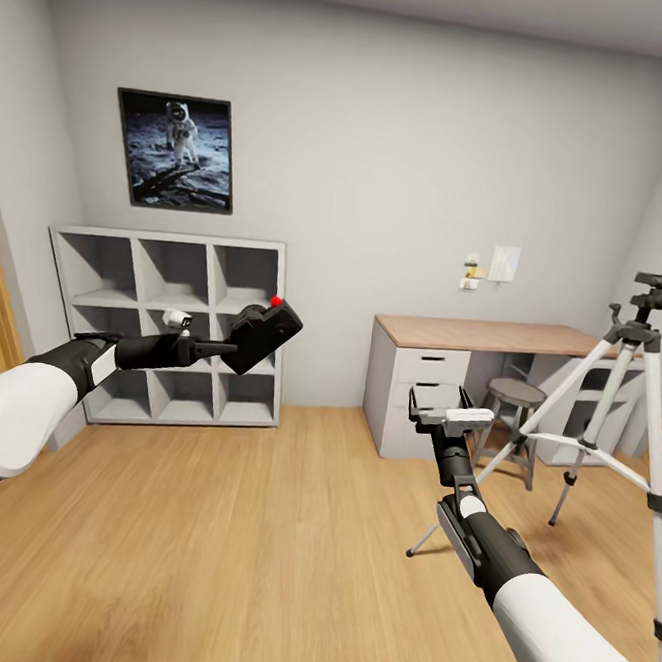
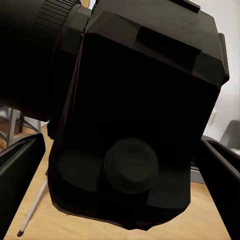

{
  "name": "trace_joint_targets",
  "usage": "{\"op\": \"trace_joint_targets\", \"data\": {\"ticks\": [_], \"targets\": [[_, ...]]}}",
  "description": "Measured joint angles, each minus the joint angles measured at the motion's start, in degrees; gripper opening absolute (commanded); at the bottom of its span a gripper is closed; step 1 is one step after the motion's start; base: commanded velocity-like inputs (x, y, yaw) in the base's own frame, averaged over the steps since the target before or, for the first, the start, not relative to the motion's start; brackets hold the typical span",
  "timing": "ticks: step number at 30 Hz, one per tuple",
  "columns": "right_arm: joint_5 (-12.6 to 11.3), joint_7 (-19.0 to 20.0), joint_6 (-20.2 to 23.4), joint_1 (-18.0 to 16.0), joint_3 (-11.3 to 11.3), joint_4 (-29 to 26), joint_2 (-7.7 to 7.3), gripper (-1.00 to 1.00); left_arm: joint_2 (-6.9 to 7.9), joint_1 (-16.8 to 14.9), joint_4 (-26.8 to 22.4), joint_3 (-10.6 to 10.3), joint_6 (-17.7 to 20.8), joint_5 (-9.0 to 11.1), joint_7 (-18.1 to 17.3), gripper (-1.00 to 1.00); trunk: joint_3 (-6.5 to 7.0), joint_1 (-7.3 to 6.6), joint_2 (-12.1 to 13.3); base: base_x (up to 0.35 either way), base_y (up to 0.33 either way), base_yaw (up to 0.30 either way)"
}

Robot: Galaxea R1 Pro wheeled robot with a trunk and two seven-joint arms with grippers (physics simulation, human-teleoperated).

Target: Attach the digital camera to the camera tripod in the bedroom.

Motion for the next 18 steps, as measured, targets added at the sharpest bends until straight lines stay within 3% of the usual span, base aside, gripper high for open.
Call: {"op": "trace_joint_targets", "data": {"ticks": [18], "targets": [[0.0, 0.0, 0.0, 0.0, 0.03, 0.22, 0.0, 1.0, 0.08, 0.0, 0.12, 0.01, 0.01, 0.02, 0.0, -1.0, 1.74, -3.96, 7.22, 0.0, 0.0, 0.0]]}}
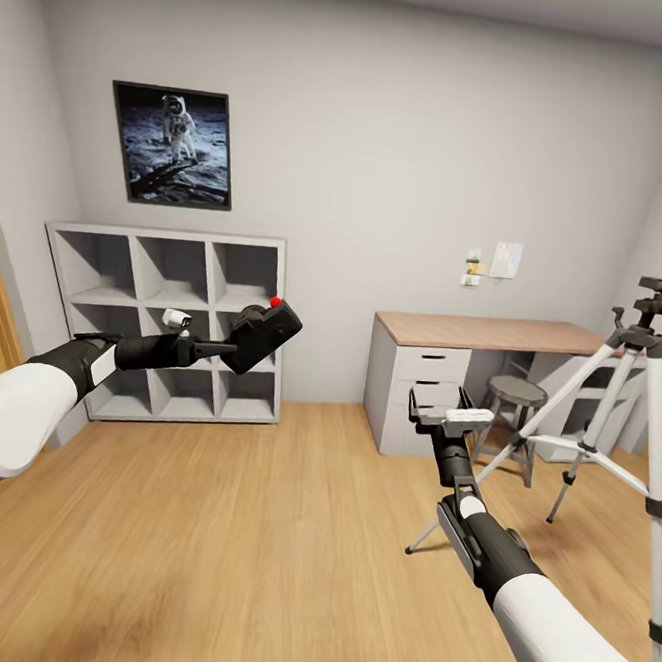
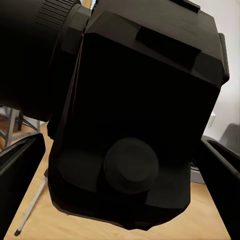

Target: Attach the digital camera to the camera tripod in the bedroom.

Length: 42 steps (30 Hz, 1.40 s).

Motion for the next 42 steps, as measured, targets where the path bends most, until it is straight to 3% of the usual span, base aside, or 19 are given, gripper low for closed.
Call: {"op": "trace_joint_targets", "data": {"ticks": [13, 16, 20, 23, 24, 28, 30, 42], "targets": [[0.1, 0.09, 0.43, 0.0, 0.87, 3.68, 0.22, 1.0, -0.07, 0.0, 0.0, 0.01, 0.0, -0.01, 0.0, -1.0, 2.26, -2.86, 5.21, 0.0, 0.0, 0.0], [0.07, 0.13, 1.54, 0.0, 1.05, 6.89, 0.11, 1.0, -0.07, 0.0, 0.0, 0.02, 0.0, -0.02, 0.0, -1.0, 2.8, -3.51, 6.42, 0.0, 0.0, 0.0], [0.05, 0.25, 5.47, 0.0, 1.17, 15.91, -0.02, 1.0, -0.07, 0.0, 0.0, 0.02, 0.0, -0.02, 0.0, -1.0, 3.52, -4.39, 8.03, 0.0, 0.0, 0.0], [0.02, 0.4, 7.93, 0.01, 1.12, 25.42, -0.08, 1.0, -0.07, 0.0, 0.0, 0.04, 0.0, -0.02, 0.0, -1.0, 4.05, -5.05, 9.23, 0.0, 0.0, 0.0], [-0.05, 0.63, 8.64, 0.02, 1.0, 30.83, -0.1, 1.0, -0.09, -0.01, 0.0, -0.02, 0.0, -0.01, 0.0, -1.0, 4.22, -5.27, 9.63, 0.0, 0.0, 0.0], [-0.01, 1.49, 9.25, 0.04, 1.02, 38.47, 0.11, 1.0, -0.11, 0.0, 0.0, -0.07, 0.0, -0.02, 0.0, -1.0, 4.95, -6.15, 11.23, 0.0, 0.0, 0.0], [0.0, 1.71, 9.57, 0.3, 1.01, 39.64, 0.25, 1.0, -0.1, 0.0, 0.0, -0.04, 0.0, -0.02, 0.0, -1.0, 5.32, -6.59, 12.04, 0.0, 0.0, 0.0], [-0.13, 1.85, 10.32, 11.96, 0.79, 41.88, 0.54, 1.0, -0.08, 0.0, 0.0, -0.06, 0.0, -0.02, 0.0, -1.0, 7.47, -9.23, 16.85, 0.0, 0.0, 0.0]]}}
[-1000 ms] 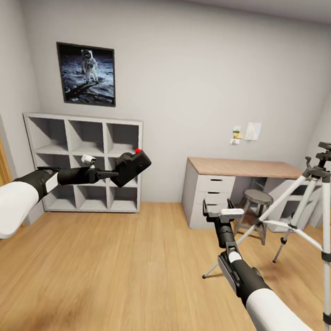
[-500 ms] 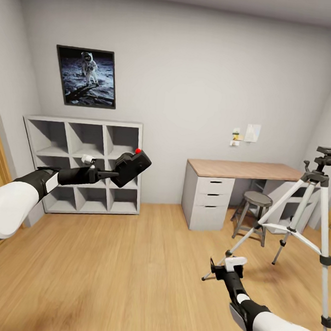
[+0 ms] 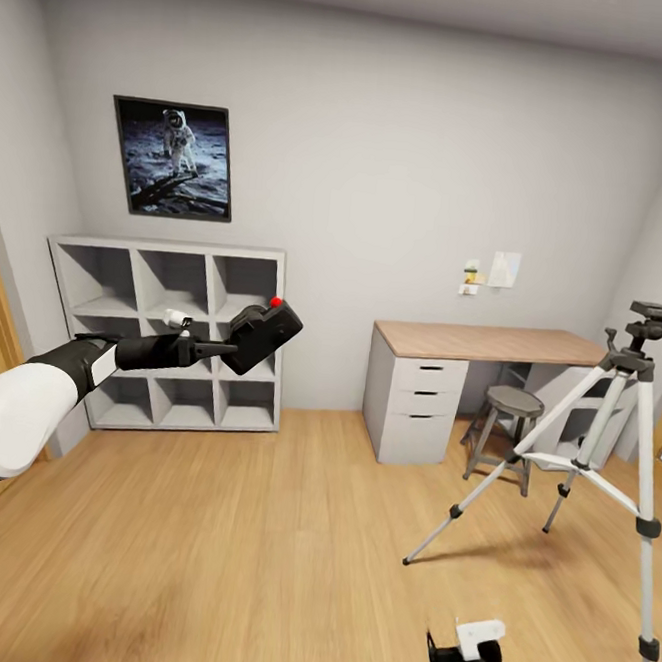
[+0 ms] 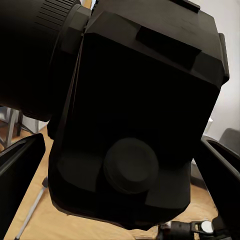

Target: Attach the digital camera to the camera tripod in the bedroom.

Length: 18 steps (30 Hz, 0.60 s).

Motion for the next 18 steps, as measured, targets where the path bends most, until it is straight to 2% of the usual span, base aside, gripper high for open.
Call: {"op": "trace_joint_targets", "data": {"ticks": [2, 4, 7, 10, 11, 13, 16, 18], "targets": [[-0.04, 0.13, 0.24, 1.98, -0.02, 0.03, 0.19, 1.0, 0.0, 0.0, 0.0, 0.01, 0.0, 0.0, 0.0, -1.0, 0.36, -0.44, 0.8, 0.0, 0.0, 0.0], [-0.02, 0.2, 0.9, 4.2, 0.02, 0.06, 1.48, 1.0, 0.11, 0.0, 0.0, 0.07, 0.0, 0.0, 0.0, -1.0, 0.72, -0.88, 1.6, 0.0, 0.0, 0.0], [-0.22, 0.08, 1.85, 4.51, -0.22, 0.05, 1.74, 1.0, 0.15, 0.0, 0.0, 0.06, 0.0, 0.0, 0.0, -1.0, 1.26, -1.54, 2.81, 0.0, 0.0, 0.0], [-2.11, -0.17, 3.44, 4.68, -2.59, 0.01, 1.85, 1.0, 0.16, 0.0, 0.0, -0.01, 0.0, 0.0, 0.0, -1.0, 1.8, -2.2, 4.01, 0.0, 0.0, 0.0], [-3.77, -0.21, 4.21, 4.71, -3.9, -0.02, 1.87, 1.0, 0.17, 0.0, 0.0, 0.02, 0.0, 0.0, 0.0, -1.0, 1.98, -2.42, 4.42, 0.0, 0.0, 0.0], [-4.59, -0.21, 4.99, 4.7, -4.39, -0.03, 1.88, 1.0, 0.17, 0.0, 0.0, -0.01, 0.0, 0.0, 0.0, -1.0, 2.34, -2.86, 5.22, 0.0, 0.0, 0.0], [-5.24, -0.24, 9.37, 4.82, -4.79, 0.0, 1.86, 1.0, 0.17, 0.0, 0.0, 0.04, 0.0, 0.0, 0.0, -1.0, 2.88, -3.52, 6.42, 0.0, 0.0, 0.0], [-5.34, -0.21, 14.82, 5.64, -4.87, 0.03, 1.78, 1.0, 0.17, 0.0, 0.0, 0.03, -0.02, 0.0, 0.0, -1.0, 3.24, -3.96, 7.22, 0.0, 0.0, 0.0]]}}
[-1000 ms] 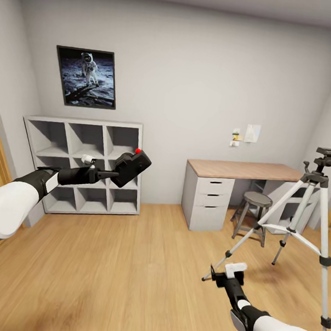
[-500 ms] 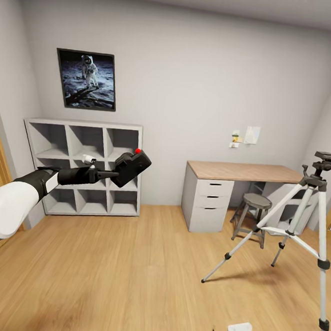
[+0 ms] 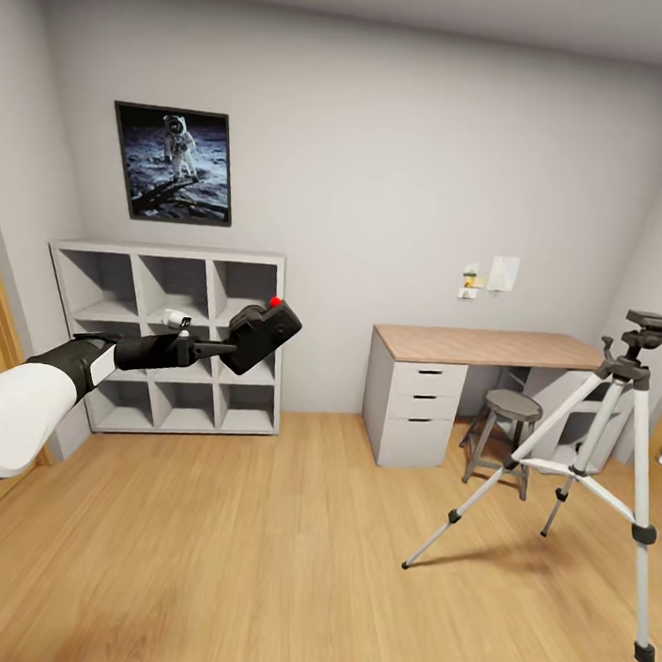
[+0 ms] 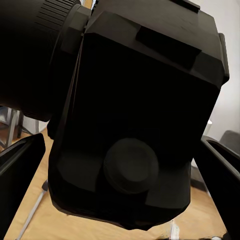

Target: Attach the digital camera to the camera tripod in the bedroom.

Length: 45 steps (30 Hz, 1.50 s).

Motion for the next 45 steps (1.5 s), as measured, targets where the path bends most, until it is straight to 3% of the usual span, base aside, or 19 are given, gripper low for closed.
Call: {"op": "trace_joint_targets", "data": {"ticks": [4, 6, 9, 15, 45], "targets": [[-0.05, 0.03, 7.02, 3.35, -0.04, 0.01, -0.06, 1.0, 0.01, 0.0, 0.0, -0.02, -0.05, 0.0, 0.0, -1.0, 0.71, -0.88, 1.6, 0.0, 0.0, 0.0], [-0.05, 0.02, 8.53, 5.17, -0.05, 0.01, -0.07, 1.0, 0.05, 0.0, 0.0, -0.03, -0.02, 0.0, 0.0, -1.0, 1.07, -1.32, 2.41, 0.0, 0.0, 0.0], [-0.07, -0.12, 9.93, 8.33, -0.06, 0.02, -0.16, 1.0, 0.08, 0.0, 0.0, -0.06, 0.01, 0.0, 0.0, -1.0, 1.61, -1.98, 3.61, 0.0, 0.0, 0.0], [-0.04, 0.03, 10.63, 11.54, -0.01, 0.0, -0.16, 1.0, 0.09, 0.0, -0.01, -0.06, 0.02, 0.0, 0.0, -1.0, 2.7, -3.3, 6.02, 0.0, 0.0, 0.0], [-0.12, 0.3, 9.98, 12.15, -0.18, 0.0, -0.16, 1.0, 0.53, 0.0, -0.07, -1.04, 0.02, 0.0, 0.0, -1.0, 8.1, -9.89, 18.06, 0.0, 0.0, 0.0]]}}
